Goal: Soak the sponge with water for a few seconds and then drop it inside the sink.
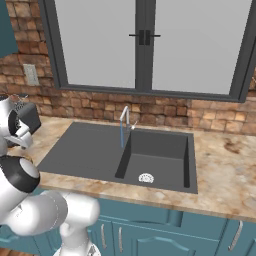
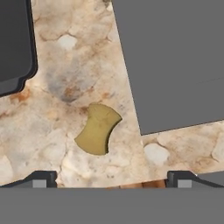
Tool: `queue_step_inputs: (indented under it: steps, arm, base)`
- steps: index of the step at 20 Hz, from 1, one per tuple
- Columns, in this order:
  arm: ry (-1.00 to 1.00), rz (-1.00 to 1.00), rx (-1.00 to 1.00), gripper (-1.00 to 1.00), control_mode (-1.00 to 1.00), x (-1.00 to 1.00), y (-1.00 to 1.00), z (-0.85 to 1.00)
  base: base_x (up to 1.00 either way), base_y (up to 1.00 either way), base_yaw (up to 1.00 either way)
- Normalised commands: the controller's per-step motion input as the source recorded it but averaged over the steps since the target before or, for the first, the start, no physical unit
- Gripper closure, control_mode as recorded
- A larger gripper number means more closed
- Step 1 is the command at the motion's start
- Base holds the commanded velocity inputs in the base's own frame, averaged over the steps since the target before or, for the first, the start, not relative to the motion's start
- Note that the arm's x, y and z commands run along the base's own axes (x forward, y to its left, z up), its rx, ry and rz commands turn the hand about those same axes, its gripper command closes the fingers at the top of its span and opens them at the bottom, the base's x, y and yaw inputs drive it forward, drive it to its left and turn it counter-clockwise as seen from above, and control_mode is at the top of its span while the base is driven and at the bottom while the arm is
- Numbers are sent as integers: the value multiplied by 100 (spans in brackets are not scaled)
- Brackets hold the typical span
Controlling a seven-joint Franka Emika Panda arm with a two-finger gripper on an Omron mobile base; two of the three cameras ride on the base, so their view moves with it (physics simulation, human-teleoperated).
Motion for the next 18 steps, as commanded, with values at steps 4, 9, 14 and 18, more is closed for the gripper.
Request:
queue_step_inputs:
  steps: [4,9,14,18]
  arm:
    - [0,0,0,-100,-100,5,12,0]
    - [0,0,0,-100,-100,3,16,-3]
    - [-1,-1,0,-100,-100,9,11,-16]
    - [0,-2,0,-100,-100,4,0,-27]
  base:
    - [0,0,0]
    - [0,0,0]
    - [0,0,0]
    - [0,0,0]
